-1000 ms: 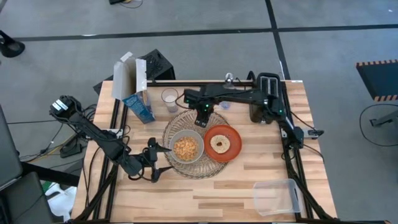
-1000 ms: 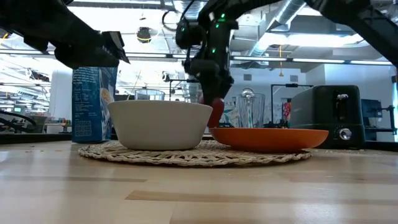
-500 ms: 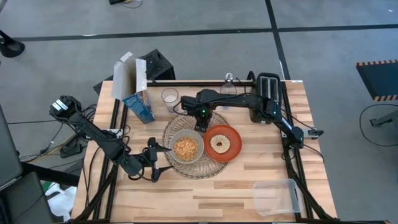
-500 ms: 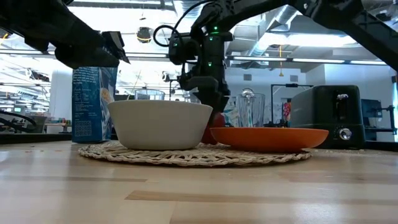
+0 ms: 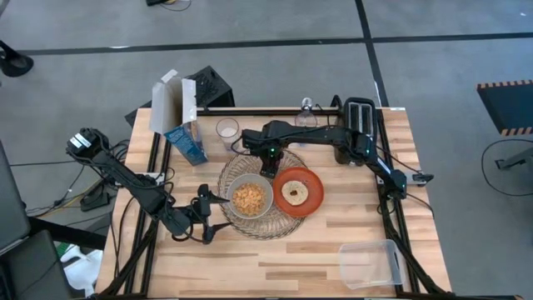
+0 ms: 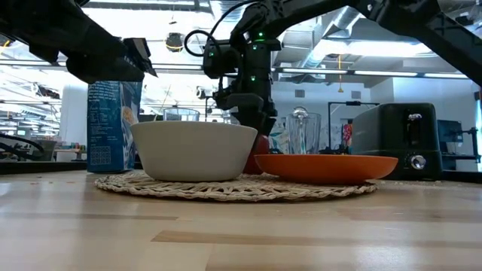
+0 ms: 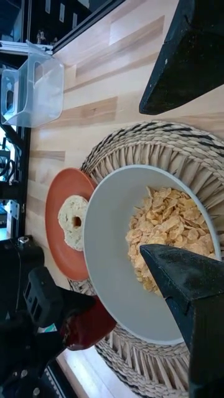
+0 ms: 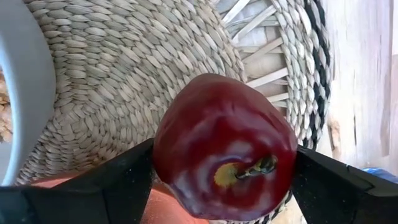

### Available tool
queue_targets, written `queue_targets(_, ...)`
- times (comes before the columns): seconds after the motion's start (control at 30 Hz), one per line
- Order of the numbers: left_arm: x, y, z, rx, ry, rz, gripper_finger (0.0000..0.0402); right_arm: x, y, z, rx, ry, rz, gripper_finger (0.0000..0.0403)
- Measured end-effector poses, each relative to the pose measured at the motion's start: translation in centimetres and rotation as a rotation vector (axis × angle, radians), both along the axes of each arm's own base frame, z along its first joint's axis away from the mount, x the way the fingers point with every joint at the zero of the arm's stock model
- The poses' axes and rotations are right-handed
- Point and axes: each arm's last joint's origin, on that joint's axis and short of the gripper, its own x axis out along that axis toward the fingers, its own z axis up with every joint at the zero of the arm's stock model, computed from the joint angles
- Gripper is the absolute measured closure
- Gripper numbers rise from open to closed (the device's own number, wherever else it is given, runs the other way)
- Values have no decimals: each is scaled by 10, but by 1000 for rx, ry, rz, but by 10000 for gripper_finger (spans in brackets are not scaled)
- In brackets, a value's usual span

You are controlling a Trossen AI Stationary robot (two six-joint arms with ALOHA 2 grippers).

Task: Arrange a breakfast setting
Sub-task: Put the apple on the brown placemat to the top left of the orange plate, then put the blue patterned spoon on the brown placemat to left side of the white bowl

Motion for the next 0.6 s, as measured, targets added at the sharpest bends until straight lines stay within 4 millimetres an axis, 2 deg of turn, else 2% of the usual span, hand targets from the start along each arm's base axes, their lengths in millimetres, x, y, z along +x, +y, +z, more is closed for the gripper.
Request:
queue_targets(0.3, 0, 0, 0, -1, 0, 0, 58, -1, 2, 5, 0, 7, 22, 44)
queue_targets(0.6, 0, 0, 0, 0, 0, 0, 58, 0, 6, 39, -10, -33, 31, 44)
